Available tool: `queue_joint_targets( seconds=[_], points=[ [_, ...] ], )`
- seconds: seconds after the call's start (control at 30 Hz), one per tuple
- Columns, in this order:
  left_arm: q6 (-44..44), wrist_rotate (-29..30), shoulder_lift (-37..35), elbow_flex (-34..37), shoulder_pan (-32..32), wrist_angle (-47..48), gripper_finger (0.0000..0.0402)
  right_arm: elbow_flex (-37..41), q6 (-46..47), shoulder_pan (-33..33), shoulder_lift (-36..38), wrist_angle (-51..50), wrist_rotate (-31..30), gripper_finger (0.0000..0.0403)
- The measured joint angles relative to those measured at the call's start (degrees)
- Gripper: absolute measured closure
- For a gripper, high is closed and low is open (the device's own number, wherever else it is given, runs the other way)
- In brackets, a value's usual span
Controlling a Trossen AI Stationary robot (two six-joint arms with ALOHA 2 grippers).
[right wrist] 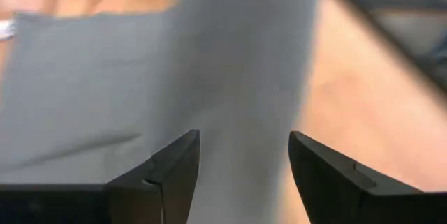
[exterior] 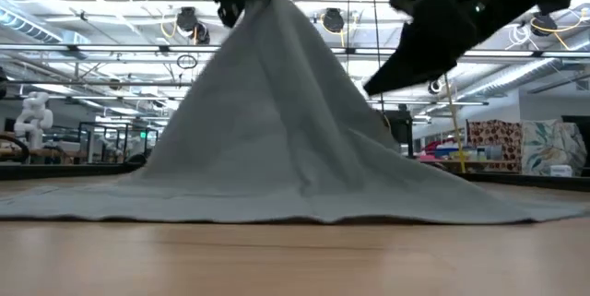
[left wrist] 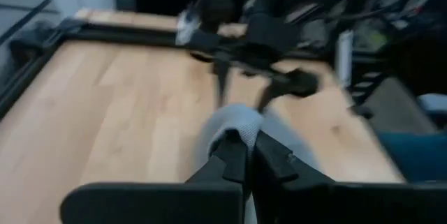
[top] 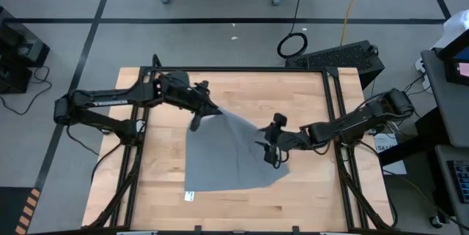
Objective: Roll towel
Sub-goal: Fold the gray towel on the table
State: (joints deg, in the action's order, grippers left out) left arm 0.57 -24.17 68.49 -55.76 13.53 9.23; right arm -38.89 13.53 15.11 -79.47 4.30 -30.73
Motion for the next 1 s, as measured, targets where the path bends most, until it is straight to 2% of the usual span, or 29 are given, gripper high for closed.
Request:
queue_joint_targets(
  seconds=[0.1, 0.2, 0.37, 0.5, 0.67, 0.83, 1.0],
  points=[
    [0.67, -3.35, -0.93, -0.37, -0.01, -0.83, 0.0394, 0.0, -2.56, -0.15, 1.28, 0.07, -7.0, 0.0193],
    [0.64, -4.25, -1.16, -0.38, -0.14, 0.25, 0.0394, 0.0, -3.44, -0.7, 1.58, 0.53, -8.7, 0.0193],
    [0.03, -3.92, -0.92, -0.07, -0.12, 4.16, 0.0394, 0.58, 0.03, -0.45, -0.68, -1.95, -1.21, 0.0193],
    [-2.05, -0.97, -0.69, -0.01, -0.12, 7.09, 0.0394, 2.48, 5.99, 1.65, -2.73, -2.63, 4.16, 0.0193],
    [-5.25, 7.68, -0.72, -0.01, 0.02, 7.98, 0.0394, 3.66, 11.17, 5.1, -4.65, -3.34, 7.77, 0.0193],
    [-7.5, 14.44, -0.73, -0.01, 0.18, 9.76, 0.0394, 5.58, 14.35, 9.99, -5.65, -3.09, 15.47, 0.0193],
    [-8.55, 19.32, -0.44, -0.01, 1.27, 12.27, 0.0394, 6.87, 15.83, 16.43, -5.74, -4.32, 15.52, 0.0193]
  ],
)
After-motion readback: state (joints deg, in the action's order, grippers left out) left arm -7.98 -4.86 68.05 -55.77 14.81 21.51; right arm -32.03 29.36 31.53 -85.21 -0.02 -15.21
